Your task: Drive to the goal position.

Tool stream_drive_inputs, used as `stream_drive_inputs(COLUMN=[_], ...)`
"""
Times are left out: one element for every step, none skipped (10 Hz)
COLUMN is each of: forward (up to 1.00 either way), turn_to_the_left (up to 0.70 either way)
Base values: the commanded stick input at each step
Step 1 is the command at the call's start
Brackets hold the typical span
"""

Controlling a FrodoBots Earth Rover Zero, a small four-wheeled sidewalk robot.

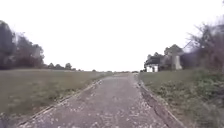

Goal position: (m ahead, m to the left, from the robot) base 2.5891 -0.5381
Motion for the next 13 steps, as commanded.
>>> stream_drive_inputs(forward=[1.0,1.0,1.0,1.0,1.0,1.0,1.0,1.0,1.0,1.0,1.0,1.0,1.0], turn_to_the_left=[0.0,0.0,0.0,0.0,0.0,0.0,0.0,0.0,0.0,0.0,0.0,0.0,0.0])
